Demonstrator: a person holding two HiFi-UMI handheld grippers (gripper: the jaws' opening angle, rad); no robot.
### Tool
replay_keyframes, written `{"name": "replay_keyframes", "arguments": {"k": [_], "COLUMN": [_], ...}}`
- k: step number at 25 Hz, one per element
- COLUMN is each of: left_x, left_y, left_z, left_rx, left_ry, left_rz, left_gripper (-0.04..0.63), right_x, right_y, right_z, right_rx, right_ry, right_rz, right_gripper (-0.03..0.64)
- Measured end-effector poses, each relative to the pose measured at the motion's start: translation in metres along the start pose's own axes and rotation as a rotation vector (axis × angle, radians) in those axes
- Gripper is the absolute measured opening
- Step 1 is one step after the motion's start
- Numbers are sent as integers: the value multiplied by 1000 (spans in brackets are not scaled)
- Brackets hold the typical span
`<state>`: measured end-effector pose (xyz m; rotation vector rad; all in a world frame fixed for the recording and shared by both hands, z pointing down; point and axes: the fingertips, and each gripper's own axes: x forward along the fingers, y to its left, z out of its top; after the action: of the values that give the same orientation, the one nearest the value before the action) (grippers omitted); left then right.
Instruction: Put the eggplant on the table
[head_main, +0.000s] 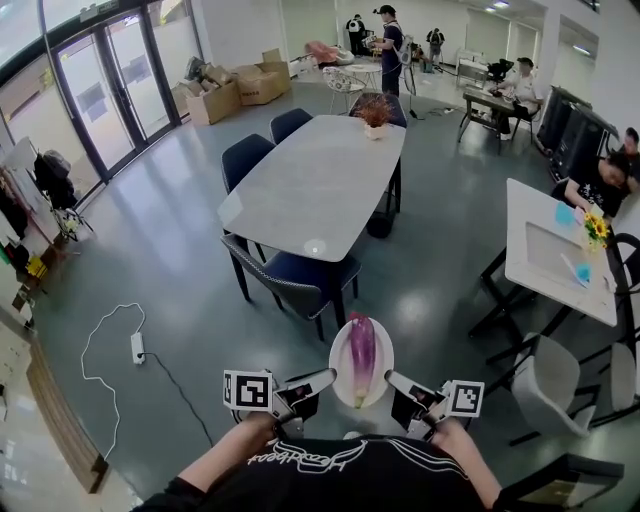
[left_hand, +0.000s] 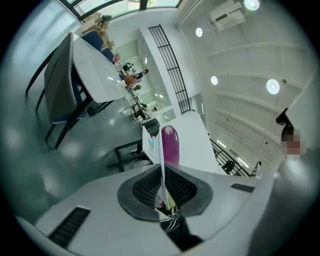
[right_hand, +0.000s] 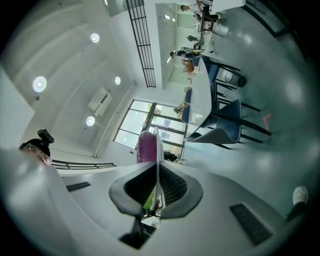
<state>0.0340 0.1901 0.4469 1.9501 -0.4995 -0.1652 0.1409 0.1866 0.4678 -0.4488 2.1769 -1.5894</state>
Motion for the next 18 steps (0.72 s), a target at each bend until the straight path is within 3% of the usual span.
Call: {"name": "replay_keyframes", "arguments": {"k": [7,18], "left_x": [45,48], "left_y": [-2,9], "left_z": [32,46], "left_rx": [19,17], "left_ry": [-24,-47], "left_rz": [-20,16], "left_gripper": [29,28], "right_x": [-2,12], "right_y": [-5,-7], "right_z": [56,70], "right_rx": [-38,-32], "right_ry": [16,40], "right_rz": [15,35], "right_gripper": [17,17]}}
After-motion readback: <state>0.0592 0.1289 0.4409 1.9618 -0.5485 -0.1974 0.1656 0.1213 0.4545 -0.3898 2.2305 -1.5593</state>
